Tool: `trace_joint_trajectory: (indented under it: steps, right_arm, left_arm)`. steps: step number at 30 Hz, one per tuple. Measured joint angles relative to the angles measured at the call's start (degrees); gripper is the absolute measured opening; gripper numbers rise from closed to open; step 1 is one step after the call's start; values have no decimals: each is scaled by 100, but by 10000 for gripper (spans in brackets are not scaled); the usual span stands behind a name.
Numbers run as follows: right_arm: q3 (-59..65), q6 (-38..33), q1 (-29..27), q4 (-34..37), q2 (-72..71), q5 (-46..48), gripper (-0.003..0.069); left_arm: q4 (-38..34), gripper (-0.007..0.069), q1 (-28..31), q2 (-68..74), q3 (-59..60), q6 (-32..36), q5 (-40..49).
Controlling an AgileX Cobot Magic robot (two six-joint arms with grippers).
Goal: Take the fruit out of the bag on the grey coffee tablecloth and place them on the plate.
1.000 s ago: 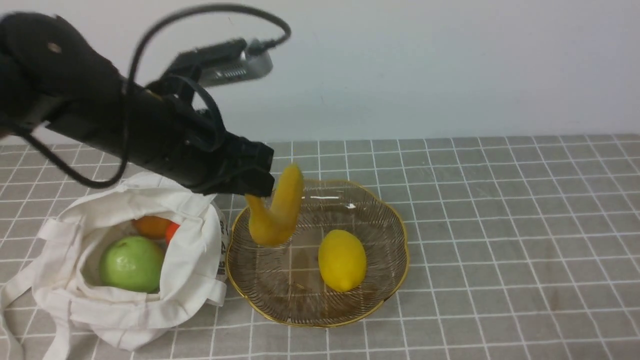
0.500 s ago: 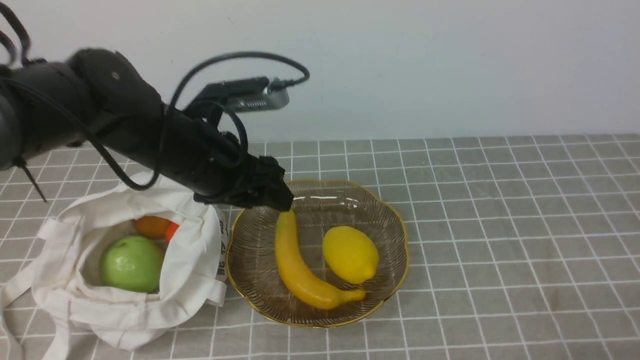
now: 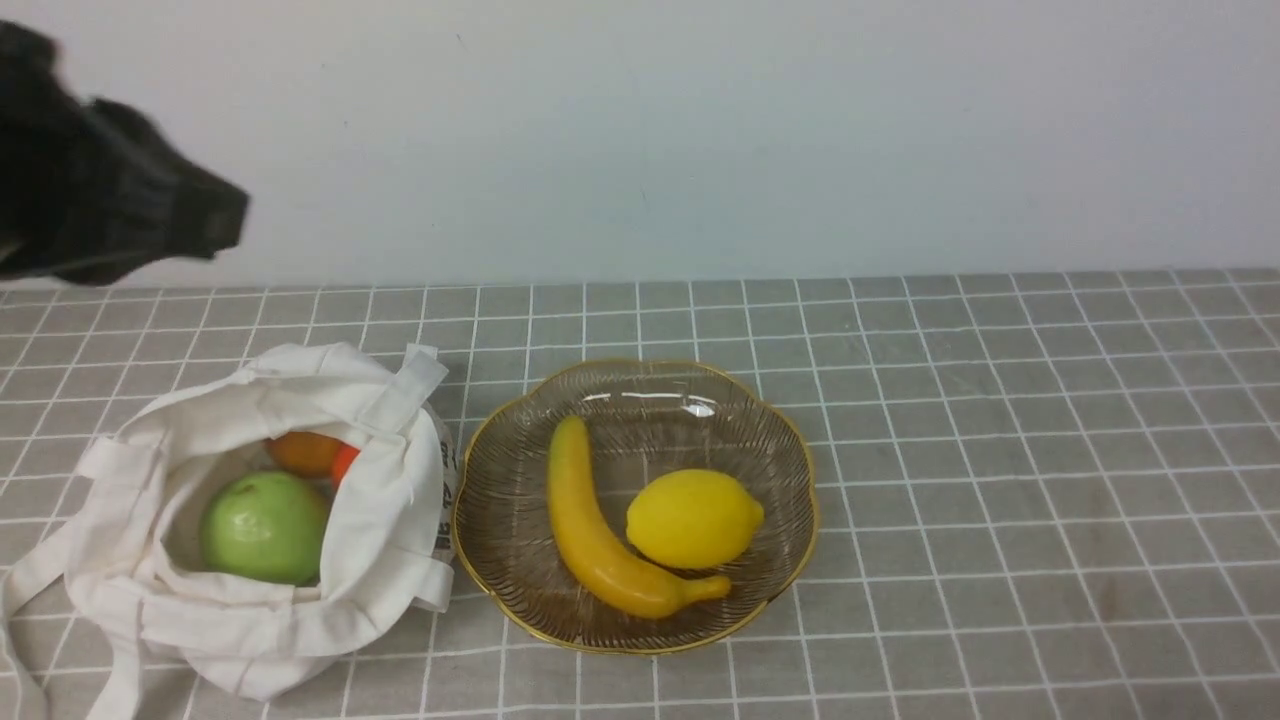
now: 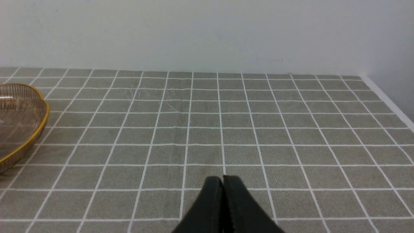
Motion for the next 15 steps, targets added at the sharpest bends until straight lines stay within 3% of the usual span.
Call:
trace_joint_trajectory:
  steps: [6,15]
  right_arm:
    - [0,0,0,0,0,0,-15]
    - [0,0,0,0,0,0,-15]
  left_arm:
    - [81,-8,0,-1821,1217,-135,-201]
    - [92,-8,0,-4904,3289,-937,-640]
